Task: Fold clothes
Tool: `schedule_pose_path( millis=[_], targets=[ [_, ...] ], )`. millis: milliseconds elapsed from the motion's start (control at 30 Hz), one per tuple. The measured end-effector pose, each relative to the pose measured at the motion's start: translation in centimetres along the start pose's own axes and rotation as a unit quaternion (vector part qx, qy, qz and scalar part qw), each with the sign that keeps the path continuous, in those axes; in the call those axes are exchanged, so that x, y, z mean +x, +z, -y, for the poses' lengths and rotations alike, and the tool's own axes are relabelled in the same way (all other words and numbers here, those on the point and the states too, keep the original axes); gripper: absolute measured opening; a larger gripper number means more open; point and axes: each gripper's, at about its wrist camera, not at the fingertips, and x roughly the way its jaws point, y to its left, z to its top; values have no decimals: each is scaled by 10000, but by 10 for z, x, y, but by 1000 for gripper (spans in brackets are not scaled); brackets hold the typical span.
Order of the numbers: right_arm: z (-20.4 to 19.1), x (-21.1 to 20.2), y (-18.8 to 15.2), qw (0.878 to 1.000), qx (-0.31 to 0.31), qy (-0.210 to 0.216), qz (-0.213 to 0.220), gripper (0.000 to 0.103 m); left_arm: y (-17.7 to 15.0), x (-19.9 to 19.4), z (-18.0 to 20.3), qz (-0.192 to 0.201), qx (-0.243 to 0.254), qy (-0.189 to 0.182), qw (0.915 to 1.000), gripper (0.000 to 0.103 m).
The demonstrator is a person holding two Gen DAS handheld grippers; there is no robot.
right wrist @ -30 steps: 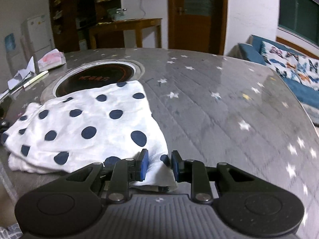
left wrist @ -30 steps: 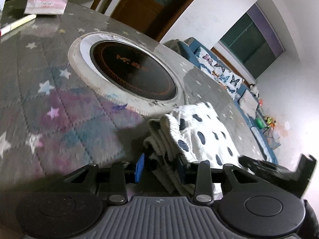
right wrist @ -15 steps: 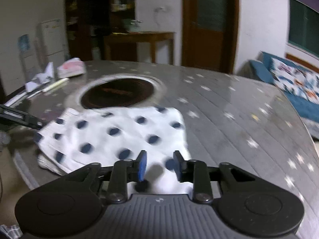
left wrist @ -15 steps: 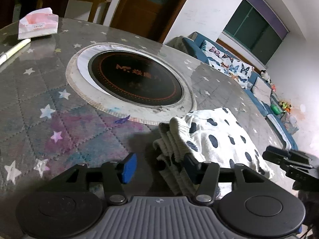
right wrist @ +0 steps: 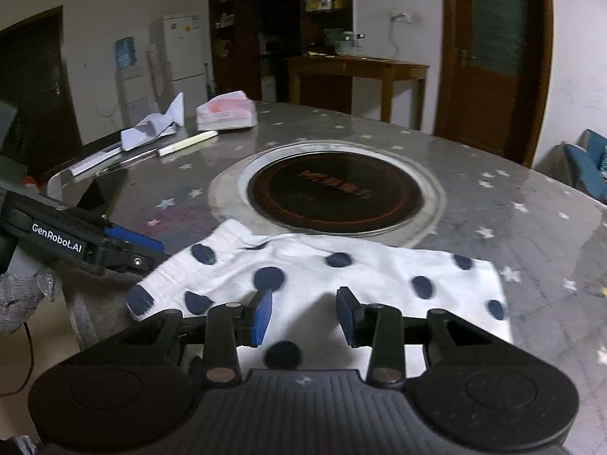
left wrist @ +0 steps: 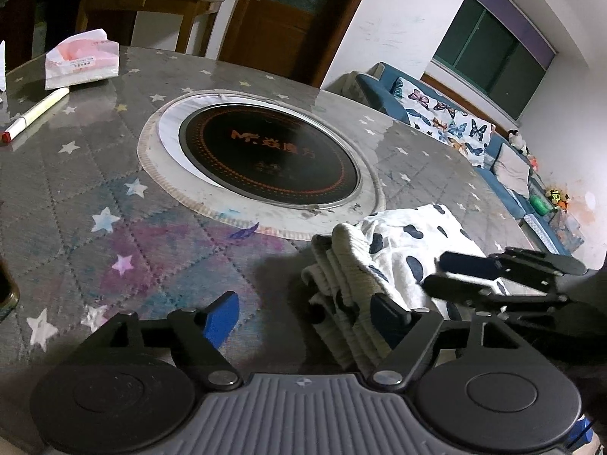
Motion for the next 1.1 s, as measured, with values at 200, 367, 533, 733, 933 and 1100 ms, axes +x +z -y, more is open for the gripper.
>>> schedule_pose_path(
  millis=[200, 367, 533, 733, 933, 1100],
  targets=[
    [-6, 5, -1, 9999, -104, 14, -43, 41, 1, 1, -2, 19, -15, 53, 10000, 86],
    [-5, 5, 7, 9999, -149, 4, 18, 45, 1, 0, -3, 82, -1, 103, 9999, 94],
    [-4, 4, 15, 9998, -194, -5, 80, 45, 2, -3, -3, 176, 23, 155, 9997, 102],
    [6, 28, 30, 10000, -3, -12, 10, 44, 3, -5, -4, 260, -2, 164, 9995, 103],
    [6, 58, 28, 9997, 35, 41, -230, 44, 6, -10, -6, 347, -79, 156, 9992, 103],
    [9, 40, 33, 10000, 66, 47, 41, 43, 9, -12, -6, 404, -134, 165, 9990, 103]
  ],
)
